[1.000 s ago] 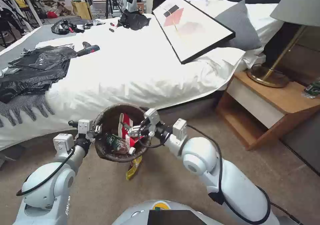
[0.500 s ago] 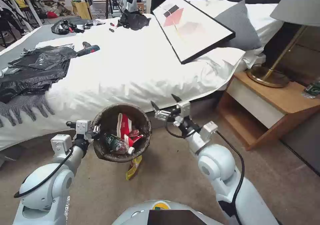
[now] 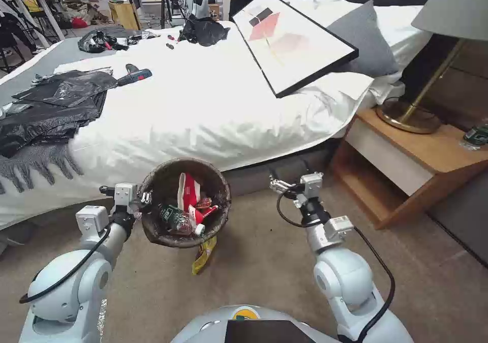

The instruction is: Pick up the trash bin, then pick up the garbage from the floor and place it into the trash bin.

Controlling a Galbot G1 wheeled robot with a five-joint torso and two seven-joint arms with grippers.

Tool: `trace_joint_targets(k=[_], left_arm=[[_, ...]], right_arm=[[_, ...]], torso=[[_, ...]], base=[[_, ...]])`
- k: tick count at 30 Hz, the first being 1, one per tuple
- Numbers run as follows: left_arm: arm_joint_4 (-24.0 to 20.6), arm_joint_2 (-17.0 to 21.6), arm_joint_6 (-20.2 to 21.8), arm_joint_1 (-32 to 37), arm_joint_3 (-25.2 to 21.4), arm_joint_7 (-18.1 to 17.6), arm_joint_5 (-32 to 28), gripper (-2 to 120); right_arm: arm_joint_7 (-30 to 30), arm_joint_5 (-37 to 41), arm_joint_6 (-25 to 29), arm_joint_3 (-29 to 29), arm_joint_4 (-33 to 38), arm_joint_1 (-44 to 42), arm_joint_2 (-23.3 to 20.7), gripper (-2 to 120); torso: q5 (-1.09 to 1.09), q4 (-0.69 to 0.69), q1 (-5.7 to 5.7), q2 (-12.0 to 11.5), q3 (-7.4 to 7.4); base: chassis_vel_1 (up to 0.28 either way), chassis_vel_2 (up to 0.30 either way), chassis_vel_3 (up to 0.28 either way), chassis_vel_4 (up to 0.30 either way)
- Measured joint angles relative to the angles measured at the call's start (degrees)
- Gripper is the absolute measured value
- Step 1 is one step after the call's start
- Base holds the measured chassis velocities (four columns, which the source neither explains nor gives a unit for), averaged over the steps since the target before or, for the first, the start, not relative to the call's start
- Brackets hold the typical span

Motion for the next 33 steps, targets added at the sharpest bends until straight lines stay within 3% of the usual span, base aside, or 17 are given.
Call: trace_joint_targets(k=[11, 33], left_arm=[[0.10, 0.24, 0.00, 0.02, -0.37, 0.15, -0.69, 3], [-0.06, 0.35, 0.00, 0.41, -0.82, 0.65, -0.68, 3]], right_arm=[[1.43, -0.93, 4.71, 6.44, -0.30, -5.81, 0.52, 100], [1.39, -0.09, 6.63, 7.66, -0.17, -8.22, 0.98, 100]], torso=[[0.00, -0.01, 0.00, 0.00, 0.00], [0.00, 0.00, 0.00, 0.00, 0.00]], base=[[0.000, 0.000, 0.000, 0.000], [0.022, 0.022, 0.024, 0.018]])
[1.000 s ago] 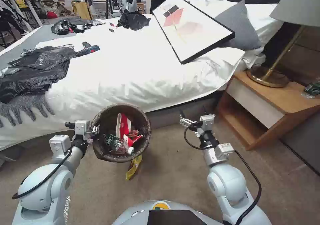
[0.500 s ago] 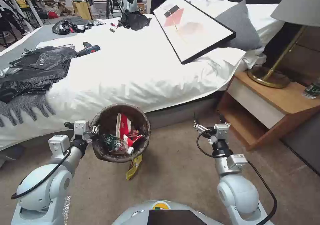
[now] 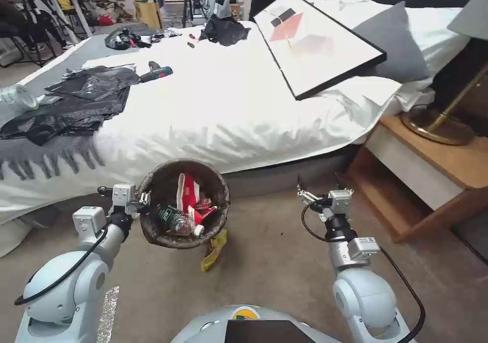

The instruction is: Pick up the trash bin, then pick up the garbage from the floor and place it into the trash bin.

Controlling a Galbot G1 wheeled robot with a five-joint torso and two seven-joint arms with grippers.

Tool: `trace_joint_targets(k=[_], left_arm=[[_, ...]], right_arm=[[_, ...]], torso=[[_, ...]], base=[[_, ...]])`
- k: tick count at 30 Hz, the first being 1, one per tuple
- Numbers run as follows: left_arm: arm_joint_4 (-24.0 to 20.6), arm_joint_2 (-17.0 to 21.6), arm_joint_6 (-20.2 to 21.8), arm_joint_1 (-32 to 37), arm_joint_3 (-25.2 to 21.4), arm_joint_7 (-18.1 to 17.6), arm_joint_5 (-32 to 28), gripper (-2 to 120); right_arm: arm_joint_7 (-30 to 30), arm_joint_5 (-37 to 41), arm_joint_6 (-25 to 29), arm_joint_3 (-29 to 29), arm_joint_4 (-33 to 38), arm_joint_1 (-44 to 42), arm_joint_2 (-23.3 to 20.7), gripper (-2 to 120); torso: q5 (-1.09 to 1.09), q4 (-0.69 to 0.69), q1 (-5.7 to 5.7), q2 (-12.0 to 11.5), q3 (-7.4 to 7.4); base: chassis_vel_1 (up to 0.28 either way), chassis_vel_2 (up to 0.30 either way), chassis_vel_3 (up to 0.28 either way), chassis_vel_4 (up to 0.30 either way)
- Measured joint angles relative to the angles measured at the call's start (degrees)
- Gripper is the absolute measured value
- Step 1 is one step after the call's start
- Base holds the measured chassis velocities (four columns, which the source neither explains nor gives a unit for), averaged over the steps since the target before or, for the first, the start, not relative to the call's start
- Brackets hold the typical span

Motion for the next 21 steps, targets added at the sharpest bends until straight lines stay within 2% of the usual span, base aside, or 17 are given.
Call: trace_joint_targets(k=[21], left_arm=[[-0.65, -0.41, 0.00, 0.27, 0.24, 0.16, 0.64, 3]], right_arm=[[0.22, 0.31, -0.72, -0.50, -0.57, 0.70, -0.41, 100]], torso=[[0.00, -0.01, 0.00, 0.00, 0.00]], base=[[0.073, 0.075, 0.069, 0.070]])
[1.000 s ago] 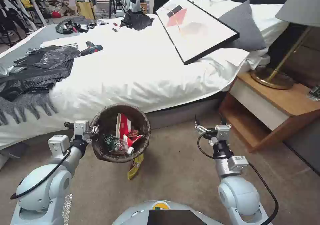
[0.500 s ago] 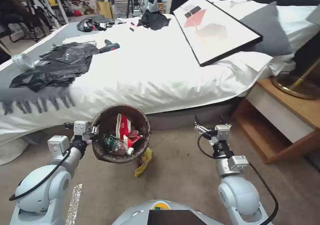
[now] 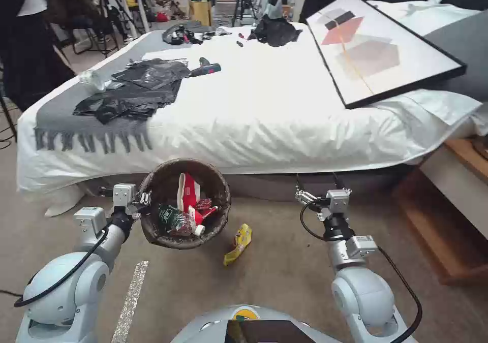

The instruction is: Pick up the trash bin, then pick up the garbage from the floor and place it into the trash bin.

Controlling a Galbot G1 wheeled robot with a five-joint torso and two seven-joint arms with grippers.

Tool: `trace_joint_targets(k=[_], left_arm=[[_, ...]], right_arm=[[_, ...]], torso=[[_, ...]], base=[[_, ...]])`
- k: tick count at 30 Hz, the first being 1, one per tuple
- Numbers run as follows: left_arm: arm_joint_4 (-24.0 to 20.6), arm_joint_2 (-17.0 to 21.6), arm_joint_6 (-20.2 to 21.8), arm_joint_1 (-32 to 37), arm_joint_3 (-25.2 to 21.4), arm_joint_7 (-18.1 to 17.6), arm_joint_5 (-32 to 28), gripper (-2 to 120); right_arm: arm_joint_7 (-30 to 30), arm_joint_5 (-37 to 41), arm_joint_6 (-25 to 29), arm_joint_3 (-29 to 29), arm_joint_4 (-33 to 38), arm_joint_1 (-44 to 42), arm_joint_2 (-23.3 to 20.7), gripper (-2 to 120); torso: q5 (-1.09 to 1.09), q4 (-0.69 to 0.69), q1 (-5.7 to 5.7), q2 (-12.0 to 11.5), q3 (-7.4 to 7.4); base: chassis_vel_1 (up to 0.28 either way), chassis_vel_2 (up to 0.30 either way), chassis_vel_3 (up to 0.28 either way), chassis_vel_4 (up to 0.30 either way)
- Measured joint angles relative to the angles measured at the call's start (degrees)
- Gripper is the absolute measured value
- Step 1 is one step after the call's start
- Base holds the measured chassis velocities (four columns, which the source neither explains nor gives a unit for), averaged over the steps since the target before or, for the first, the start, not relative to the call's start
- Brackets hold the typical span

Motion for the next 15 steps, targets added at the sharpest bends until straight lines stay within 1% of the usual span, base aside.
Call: trace_joint_targets(k=[15], left_arm=[[0.29, 0.08, 0.00, -0.20, -0.10, 0.03, -0.09, 3]], right_arm=[[0.20, 0.13, -0.17, 0.20, -0.33, -0.33, 0.16, 100]], torso=[[0.00, 0.00, 0.00, 0.00, 0.00]], base=[[0.070, 0.062, 0.066, 0.068]])
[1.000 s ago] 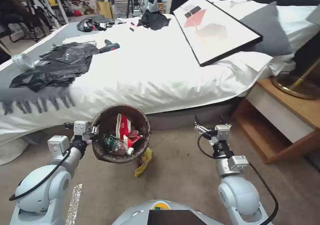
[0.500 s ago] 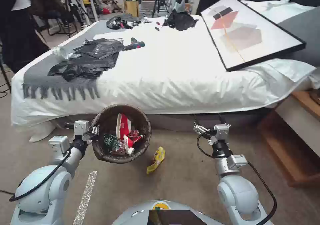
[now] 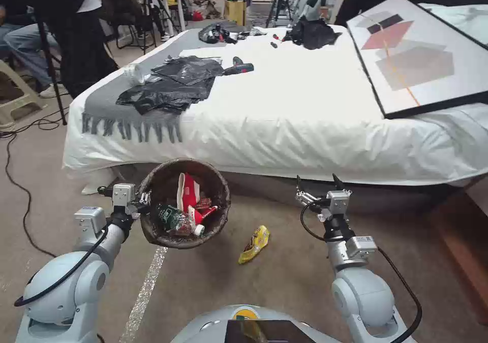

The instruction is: Pick up the trash bin, then pick up the garbage from the floor and place it into the trash bin.

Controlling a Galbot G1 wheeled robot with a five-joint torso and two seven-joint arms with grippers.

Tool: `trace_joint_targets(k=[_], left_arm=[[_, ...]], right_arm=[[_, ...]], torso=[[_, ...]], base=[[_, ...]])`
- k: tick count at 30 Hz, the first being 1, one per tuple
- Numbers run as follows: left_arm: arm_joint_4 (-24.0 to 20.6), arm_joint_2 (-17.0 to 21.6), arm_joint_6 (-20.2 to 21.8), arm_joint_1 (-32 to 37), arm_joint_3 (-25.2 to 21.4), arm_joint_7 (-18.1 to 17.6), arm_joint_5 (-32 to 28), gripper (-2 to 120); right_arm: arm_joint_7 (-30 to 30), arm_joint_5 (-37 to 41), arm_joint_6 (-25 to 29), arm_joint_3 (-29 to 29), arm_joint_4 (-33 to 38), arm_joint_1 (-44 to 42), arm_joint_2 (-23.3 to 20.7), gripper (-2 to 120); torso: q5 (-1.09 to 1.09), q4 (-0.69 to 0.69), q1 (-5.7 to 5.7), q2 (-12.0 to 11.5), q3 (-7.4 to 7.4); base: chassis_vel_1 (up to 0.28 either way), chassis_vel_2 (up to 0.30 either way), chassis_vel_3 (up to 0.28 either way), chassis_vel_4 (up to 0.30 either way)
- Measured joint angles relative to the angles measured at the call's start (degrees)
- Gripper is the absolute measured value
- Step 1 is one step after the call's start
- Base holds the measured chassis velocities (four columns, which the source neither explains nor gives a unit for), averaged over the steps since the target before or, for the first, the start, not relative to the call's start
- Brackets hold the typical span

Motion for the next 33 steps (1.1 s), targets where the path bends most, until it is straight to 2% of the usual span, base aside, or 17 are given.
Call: trace_joint_targets(k=[10, 24, 29, 33], left_arm=[[0.20, -0.04, 0.00, -0.04, -0.02, -0.06, -0.12, 3], [-0.20, -0.17, -0.78, 0.48, -0.32, -0.26, -0.24, 3], [-0.64, -0.34, -0.79, 0.73, -0.36, -0.31, -0.30, 3], [-1.00, -0.35, -0.79, 0.74, -0.54, -0.38, -0.39, 3]], right_arm=[[0.30, 0.68, -0.99, 0.01, 0.00, -0.07, 0.00, 100], [3.80, 2.79, -7.76, -3.21, -1.57, 1.17, -0.04, 100], [5.82, 6.31, -10.79, -5.75, -3.85, 3.91, -0.62, 100], [10.49, 14.94, -16.17, -9.19, -7.02, 8.07, -1.02, 100]], torso=[[0.00, 0.02, 0.00, 0.00, 0.00], [0.00, 0.00, 0.00, 0.00, 0.00], [0.00, 0.00, 0.00, 0.00, 0.00], [0.00, 0.01, 0.00, 0.00, 0.00]], base=[[0.067, 0.082, 0.075, 0.064], [0.013, 0.016, 0.019, 0.022], [0.000, 0.000, 0.000, 0.000], [0.000, 0.000, 0.000, 0.000]])
